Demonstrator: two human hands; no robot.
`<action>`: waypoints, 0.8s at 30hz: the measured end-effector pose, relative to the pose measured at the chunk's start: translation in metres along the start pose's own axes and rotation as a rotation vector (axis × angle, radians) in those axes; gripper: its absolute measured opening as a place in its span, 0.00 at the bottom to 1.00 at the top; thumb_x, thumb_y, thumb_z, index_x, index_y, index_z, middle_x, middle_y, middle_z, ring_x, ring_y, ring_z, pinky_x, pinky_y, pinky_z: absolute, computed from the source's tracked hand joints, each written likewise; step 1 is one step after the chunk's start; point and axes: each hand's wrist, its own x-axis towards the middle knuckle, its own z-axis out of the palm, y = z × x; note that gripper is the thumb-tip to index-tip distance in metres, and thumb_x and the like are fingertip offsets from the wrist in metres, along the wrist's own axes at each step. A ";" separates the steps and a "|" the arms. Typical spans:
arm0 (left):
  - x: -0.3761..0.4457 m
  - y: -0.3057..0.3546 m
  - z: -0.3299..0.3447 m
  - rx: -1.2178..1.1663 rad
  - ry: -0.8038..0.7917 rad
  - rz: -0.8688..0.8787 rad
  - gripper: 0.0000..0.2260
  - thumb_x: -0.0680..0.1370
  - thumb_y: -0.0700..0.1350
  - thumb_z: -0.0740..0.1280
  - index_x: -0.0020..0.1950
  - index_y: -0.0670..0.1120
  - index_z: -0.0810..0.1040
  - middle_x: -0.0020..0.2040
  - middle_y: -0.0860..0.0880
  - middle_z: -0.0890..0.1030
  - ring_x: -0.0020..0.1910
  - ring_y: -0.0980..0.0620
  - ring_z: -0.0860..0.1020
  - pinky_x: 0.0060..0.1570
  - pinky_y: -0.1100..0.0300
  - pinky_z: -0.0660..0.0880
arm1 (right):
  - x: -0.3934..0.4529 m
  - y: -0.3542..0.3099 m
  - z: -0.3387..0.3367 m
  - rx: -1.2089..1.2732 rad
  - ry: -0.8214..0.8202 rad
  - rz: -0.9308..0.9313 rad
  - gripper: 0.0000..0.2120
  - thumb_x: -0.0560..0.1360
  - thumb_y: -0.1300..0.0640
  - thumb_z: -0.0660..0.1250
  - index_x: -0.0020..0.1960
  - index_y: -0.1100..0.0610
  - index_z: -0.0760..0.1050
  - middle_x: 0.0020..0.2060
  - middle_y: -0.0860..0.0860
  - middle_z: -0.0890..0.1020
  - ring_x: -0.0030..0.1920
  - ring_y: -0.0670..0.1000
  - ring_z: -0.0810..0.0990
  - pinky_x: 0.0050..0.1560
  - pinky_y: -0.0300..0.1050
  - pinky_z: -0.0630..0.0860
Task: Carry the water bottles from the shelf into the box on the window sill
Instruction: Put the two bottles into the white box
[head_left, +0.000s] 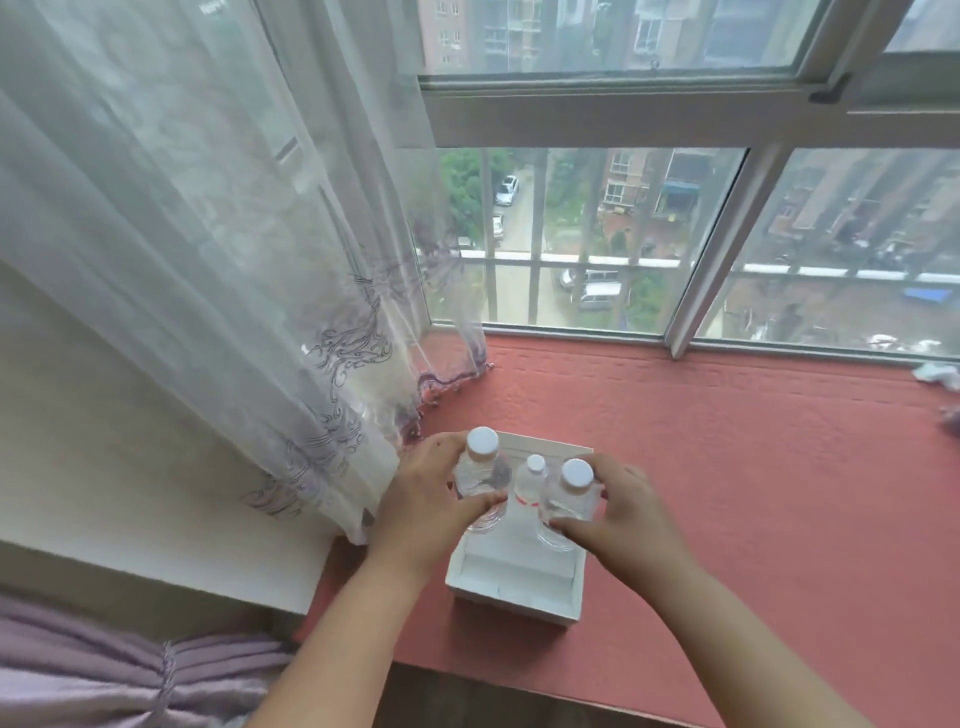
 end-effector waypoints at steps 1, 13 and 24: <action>0.005 -0.004 0.005 -0.001 -0.025 0.006 0.28 0.64 0.56 0.80 0.61 0.63 0.76 0.59 0.66 0.76 0.61 0.60 0.75 0.55 0.51 0.78 | 0.000 0.005 0.002 0.003 -0.005 0.015 0.25 0.64 0.54 0.79 0.54 0.36 0.73 0.49 0.37 0.76 0.59 0.45 0.71 0.51 0.33 0.67; 0.073 -0.054 0.053 0.034 -0.275 0.026 0.27 0.67 0.53 0.78 0.62 0.64 0.72 0.58 0.67 0.76 0.61 0.59 0.75 0.57 0.50 0.76 | 0.030 0.063 0.038 0.013 0.011 0.242 0.32 0.61 0.50 0.78 0.63 0.37 0.74 0.58 0.43 0.76 0.61 0.41 0.70 0.55 0.34 0.67; 0.098 -0.110 0.109 0.065 -0.416 -0.001 0.26 0.66 0.53 0.77 0.61 0.63 0.72 0.56 0.65 0.77 0.57 0.57 0.75 0.54 0.50 0.78 | 0.051 0.071 0.051 0.056 0.013 0.255 0.20 0.66 0.62 0.77 0.52 0.45 0.76 0.49 0.46 0.78 0.48 0.26 0.71 0.42 0.23 0.68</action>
